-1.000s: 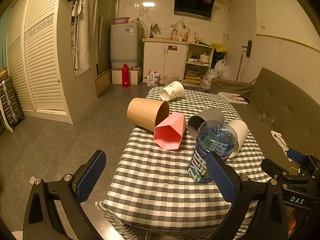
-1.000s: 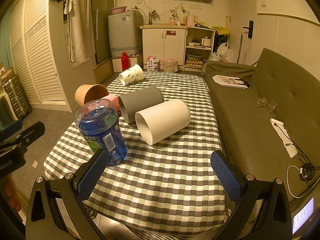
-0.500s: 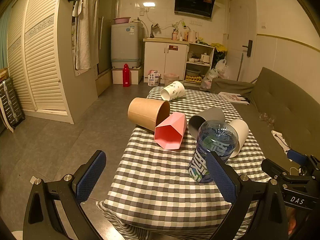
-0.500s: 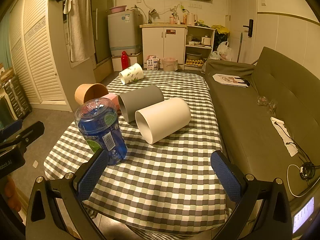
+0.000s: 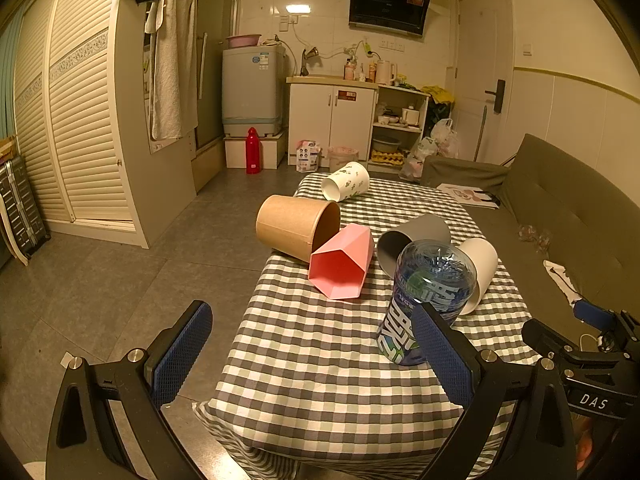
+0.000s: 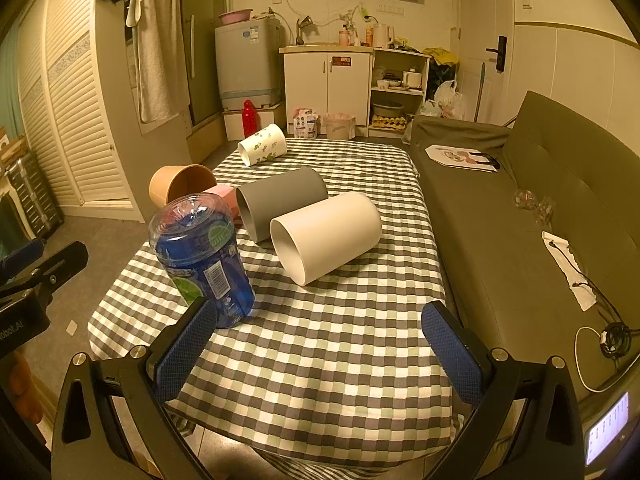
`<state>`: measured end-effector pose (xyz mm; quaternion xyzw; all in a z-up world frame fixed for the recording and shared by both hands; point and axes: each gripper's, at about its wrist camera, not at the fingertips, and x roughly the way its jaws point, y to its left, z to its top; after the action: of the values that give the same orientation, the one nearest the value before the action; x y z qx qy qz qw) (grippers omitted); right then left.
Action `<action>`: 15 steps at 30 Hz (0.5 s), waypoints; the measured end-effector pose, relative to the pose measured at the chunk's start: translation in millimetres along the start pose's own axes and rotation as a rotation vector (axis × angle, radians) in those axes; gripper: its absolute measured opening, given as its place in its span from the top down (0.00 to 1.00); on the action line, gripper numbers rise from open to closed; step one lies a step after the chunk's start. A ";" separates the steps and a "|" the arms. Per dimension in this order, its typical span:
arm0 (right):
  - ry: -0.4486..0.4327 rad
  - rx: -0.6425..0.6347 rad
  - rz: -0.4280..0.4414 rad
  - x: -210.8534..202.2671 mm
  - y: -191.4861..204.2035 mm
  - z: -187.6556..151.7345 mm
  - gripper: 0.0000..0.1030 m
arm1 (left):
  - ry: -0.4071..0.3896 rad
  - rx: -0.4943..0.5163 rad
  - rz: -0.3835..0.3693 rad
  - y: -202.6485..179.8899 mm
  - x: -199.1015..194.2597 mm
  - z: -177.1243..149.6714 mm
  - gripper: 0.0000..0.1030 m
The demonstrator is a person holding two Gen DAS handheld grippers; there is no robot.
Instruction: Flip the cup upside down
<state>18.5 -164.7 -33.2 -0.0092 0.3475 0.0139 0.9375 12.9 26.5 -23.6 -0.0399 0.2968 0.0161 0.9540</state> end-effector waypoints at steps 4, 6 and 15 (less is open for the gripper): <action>0.001 0.000 -0.001 0.2 0.4 -0.4 0.00 | 0.000 0.001 0.000 0.4 -0.3 0.0 0.00; 0.001 0.000 0.000 0.3 0.5 -0.4 0.00 | 0.000 0.002 0.001 0.0 -0.1 0.2 0.00; 0.005 -0.001 -0.002 1.7 0.9 -2.1 0.00 | -0.002 -0.005 0.002 1.4 -0.1 -1.5 0.00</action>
<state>18.4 -163.8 -35.8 -0.0099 0.3499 0.0132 0.9367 11.9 27.8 -24.9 -0.0418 0.2957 0.0180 0.9542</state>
